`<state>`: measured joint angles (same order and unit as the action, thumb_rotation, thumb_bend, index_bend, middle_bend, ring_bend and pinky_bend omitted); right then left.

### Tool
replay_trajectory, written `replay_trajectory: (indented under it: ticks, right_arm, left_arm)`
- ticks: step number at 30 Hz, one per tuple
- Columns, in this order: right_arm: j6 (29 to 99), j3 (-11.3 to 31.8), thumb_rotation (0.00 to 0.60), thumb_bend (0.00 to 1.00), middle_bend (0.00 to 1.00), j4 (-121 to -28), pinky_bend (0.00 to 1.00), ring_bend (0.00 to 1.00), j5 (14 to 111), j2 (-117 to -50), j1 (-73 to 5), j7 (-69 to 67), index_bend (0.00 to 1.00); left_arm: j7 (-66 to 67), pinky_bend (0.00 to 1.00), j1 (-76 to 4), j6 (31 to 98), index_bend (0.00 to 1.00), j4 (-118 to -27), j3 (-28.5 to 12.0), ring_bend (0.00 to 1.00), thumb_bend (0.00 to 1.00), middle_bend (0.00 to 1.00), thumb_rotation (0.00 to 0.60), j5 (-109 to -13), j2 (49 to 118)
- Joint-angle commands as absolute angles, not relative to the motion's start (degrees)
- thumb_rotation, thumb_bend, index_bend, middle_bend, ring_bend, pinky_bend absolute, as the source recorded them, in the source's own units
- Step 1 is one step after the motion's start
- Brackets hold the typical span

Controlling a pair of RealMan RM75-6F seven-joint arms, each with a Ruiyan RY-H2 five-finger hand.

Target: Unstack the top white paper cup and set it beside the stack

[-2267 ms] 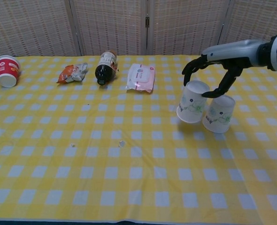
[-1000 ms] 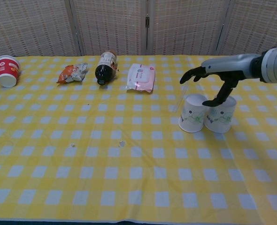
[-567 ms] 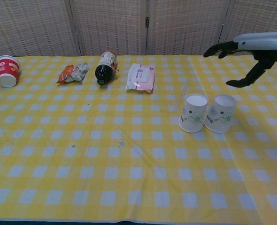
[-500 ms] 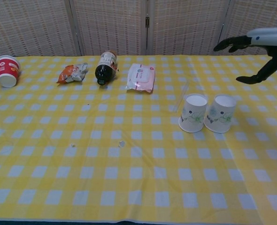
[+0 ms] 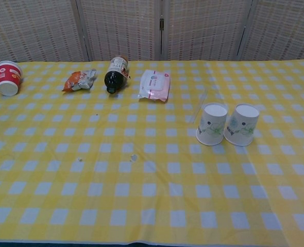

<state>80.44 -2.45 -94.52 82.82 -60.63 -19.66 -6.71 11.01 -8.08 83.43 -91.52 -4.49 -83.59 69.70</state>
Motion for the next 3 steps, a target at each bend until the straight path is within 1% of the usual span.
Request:
replay_trajectory:
  ticks: [1, 3]
  right_arm:
    - [83.87, -3.0, 0.6, 0.43, 0.0, -93.77, 0.0, 0.0, 85.05, -60.57, -16.7, -8.21, 0.0]
    - [85.31, -2.9, 0.6, 0.43, 0.0, -93.25, 0.0, 0.0, 85.96, -60.96, -15.64, -8.78, 0.0]
  left_arm:
    - [11.24, 0.0, -8.19, 83.7, 0.08, -92.04, -4.55, 0.02, 0.23, 0.01, 0.6, -83.83, 69.77]
    - [11.19, 0.0, -8.19, 83.95, 0.08, -92.31, -4.73, 0.02, 0.23, 0.01, 0.6, -83.72, 69.91]
